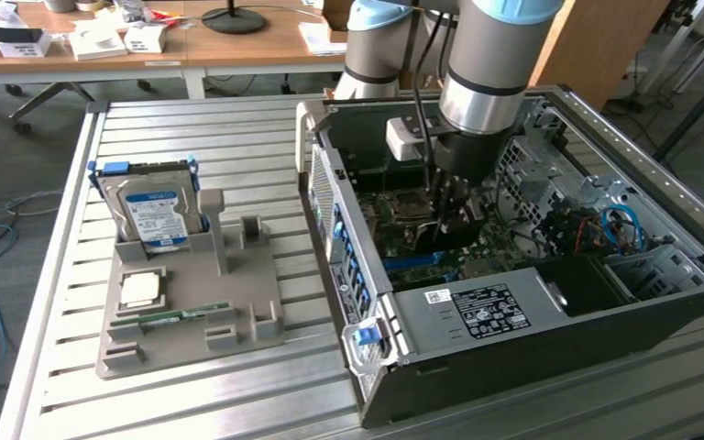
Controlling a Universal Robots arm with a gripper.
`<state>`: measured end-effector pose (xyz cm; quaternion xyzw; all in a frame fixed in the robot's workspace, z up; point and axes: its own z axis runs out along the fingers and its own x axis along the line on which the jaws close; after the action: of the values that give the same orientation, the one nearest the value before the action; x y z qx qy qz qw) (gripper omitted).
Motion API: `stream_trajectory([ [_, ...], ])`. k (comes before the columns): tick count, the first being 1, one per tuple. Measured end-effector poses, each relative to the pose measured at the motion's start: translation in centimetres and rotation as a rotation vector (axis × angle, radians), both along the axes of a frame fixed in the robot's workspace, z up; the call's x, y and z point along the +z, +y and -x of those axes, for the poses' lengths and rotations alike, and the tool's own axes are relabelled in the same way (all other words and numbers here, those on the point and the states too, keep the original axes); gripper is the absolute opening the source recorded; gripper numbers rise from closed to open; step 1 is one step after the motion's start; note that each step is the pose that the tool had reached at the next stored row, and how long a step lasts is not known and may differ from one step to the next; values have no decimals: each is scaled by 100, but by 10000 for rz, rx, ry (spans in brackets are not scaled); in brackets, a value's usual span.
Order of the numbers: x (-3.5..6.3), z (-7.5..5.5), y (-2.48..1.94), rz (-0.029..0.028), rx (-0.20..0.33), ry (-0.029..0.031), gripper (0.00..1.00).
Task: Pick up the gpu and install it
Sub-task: 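Insert the gpu into the slot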
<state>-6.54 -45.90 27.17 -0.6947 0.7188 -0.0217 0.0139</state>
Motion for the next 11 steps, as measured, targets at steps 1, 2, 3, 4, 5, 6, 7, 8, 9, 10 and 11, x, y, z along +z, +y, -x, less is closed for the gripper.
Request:
stream_trajectory([
  [1,-1,5,0,1,0,0,26],
  [2,-3,10,0,2,0,-1,26],
  [3,-5,16,0,4,0,-1,26],
  [4,-7,23,0,7,-1,0,26],
  [5,-9,29,0,9,-1,0,26],
  [6,-11,34,1,11,-1,0,26],
  [7,-14,38,3,11,-1,-1,26],
  [8,-16,42,5,11,-1,-1,26],
  [9,-17,44,8,13,-1,-1,26],
  [10,-18,45,11,15,-1,-1,26],
  [11,-20,46,14,14,-1,-1,26],
])
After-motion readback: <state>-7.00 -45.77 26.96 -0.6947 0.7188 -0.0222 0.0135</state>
